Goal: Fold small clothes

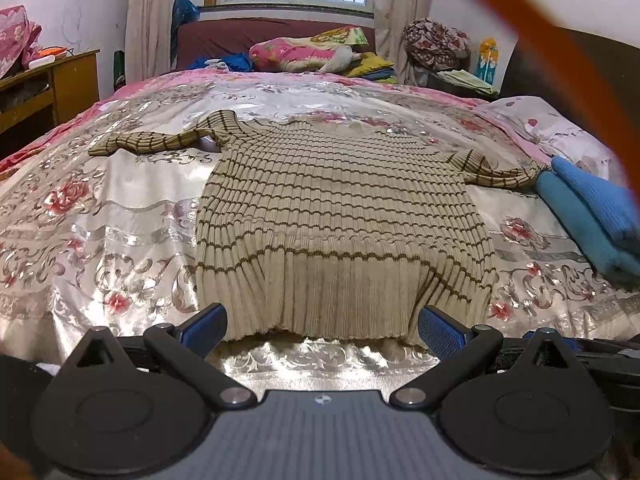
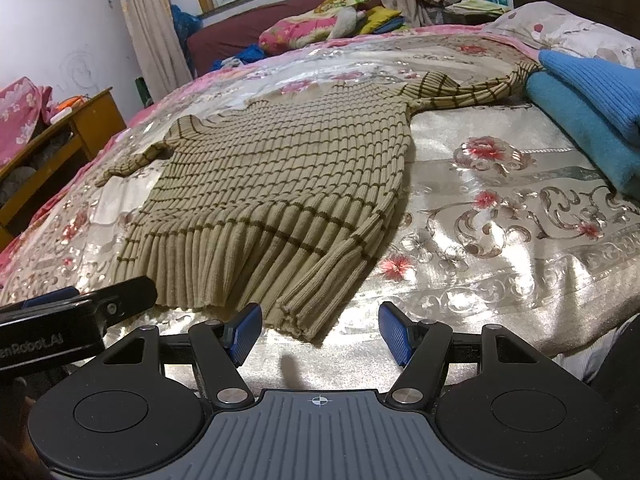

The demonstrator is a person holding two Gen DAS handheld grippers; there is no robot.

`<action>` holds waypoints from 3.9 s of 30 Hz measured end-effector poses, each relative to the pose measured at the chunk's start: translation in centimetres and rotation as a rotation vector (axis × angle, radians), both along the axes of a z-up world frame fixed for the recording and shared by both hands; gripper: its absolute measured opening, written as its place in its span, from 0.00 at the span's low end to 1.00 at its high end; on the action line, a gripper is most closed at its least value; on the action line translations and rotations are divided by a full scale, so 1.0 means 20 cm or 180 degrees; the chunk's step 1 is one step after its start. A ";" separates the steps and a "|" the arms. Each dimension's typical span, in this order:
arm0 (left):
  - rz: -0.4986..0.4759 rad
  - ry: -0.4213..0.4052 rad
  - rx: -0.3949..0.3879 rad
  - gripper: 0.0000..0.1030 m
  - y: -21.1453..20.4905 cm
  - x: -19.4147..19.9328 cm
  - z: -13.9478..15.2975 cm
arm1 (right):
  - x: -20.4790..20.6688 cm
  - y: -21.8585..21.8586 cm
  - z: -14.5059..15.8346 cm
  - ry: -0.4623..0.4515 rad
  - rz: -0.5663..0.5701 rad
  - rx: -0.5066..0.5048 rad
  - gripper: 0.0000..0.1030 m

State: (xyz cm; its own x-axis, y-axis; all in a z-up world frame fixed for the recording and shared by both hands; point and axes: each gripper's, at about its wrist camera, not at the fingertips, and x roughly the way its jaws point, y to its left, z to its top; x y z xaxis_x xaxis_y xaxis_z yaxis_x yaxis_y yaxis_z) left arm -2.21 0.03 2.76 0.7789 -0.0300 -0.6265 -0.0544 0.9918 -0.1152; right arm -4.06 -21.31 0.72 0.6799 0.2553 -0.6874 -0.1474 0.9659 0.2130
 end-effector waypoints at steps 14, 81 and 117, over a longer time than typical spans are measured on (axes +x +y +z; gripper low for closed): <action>0.0130 -0.0075 0.0191 1.00 0.13 0.18 -0.03 | 0.12 -0.01 0.03 -0.0062 -0.0074 -0.0039 0.63; -0.0279 0.0660 -0.0956 0.59 0.59 0.41 -0.15 | 0.49 -0.39 -0.15 0.0990 0.0034 0.1496 0.39; -0.0330 0.0269 -0.2092 0.13 0.78 0.43 0.07 | 0.54 -0.47 0.11 0.0665 0.0222 0.2640 0.07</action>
